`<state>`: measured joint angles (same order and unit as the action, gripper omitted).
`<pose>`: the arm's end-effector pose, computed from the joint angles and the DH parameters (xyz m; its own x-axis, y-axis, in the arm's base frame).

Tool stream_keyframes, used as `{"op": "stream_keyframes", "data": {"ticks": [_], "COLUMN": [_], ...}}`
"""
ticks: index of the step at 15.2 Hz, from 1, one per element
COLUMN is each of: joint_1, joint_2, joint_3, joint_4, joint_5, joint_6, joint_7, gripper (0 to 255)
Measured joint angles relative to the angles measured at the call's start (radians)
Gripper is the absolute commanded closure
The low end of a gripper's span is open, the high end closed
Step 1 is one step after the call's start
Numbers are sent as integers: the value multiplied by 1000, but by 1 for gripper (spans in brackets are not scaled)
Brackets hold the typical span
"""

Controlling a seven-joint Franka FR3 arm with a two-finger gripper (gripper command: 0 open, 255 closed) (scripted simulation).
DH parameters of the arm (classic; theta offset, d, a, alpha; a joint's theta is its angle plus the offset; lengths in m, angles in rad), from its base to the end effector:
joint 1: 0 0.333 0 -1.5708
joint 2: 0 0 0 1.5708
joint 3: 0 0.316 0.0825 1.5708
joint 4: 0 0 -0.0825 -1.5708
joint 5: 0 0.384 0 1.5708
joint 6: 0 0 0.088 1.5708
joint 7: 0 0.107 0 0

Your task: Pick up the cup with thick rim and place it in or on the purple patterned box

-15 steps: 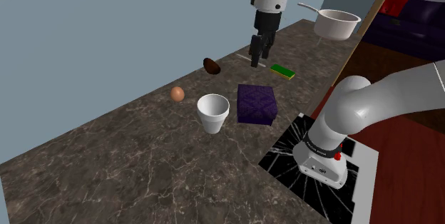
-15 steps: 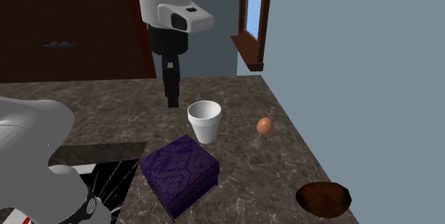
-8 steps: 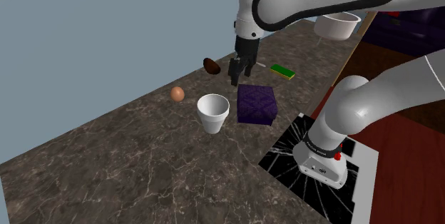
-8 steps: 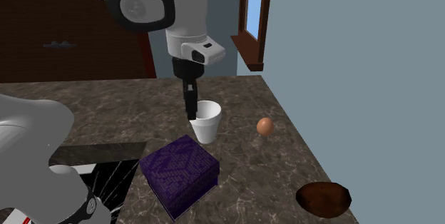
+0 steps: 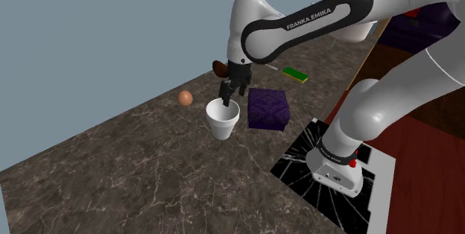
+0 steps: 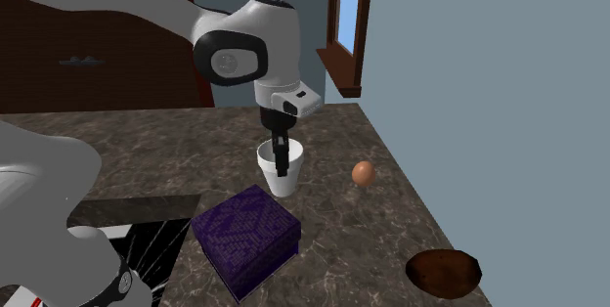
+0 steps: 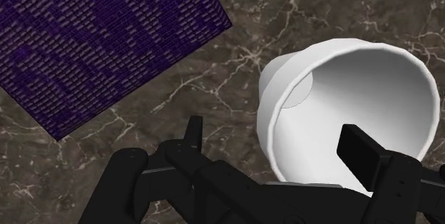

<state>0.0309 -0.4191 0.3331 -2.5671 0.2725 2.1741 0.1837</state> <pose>0.3773 0.1529 0.4010 1.0000 0.0006 -0.0084 -0.0002 -0.9957 -0.0924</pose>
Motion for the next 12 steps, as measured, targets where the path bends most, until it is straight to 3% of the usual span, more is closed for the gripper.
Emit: {"op": "stream_keyframes", "data": {"ticks": [6, 12], "joint_1": [3, 2], "joint_2": [58, 67], "joint_3": [21, 23], "joint_4": [-39, -44], "joint_5": [7, 7], "joint_6": [100, 114], "joint_7": [6, 6], "gripper": [0, 0]}}
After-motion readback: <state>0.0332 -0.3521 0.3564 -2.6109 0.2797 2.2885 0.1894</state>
